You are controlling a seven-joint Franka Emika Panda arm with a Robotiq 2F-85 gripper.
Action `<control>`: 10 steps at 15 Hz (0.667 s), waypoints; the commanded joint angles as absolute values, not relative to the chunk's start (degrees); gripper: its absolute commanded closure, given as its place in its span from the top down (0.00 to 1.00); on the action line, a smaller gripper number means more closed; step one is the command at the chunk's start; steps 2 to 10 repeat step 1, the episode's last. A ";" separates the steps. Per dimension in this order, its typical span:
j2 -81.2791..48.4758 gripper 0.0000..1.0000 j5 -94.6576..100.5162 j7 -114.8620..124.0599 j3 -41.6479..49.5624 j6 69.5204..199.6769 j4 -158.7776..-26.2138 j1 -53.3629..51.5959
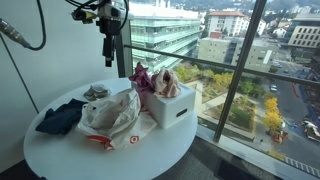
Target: Put the t-shirts on top of the white storage container.
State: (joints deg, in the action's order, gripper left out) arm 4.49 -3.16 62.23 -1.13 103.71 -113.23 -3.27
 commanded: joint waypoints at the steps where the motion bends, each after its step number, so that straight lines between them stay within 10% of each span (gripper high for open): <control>1: 15.46 1.00 -0.49 64.34 -4.96 104.84 -125.80 -4.29; 10: 15.46 1.00 -0.49 64.34 -4.96 104.84 -125.80 -4.29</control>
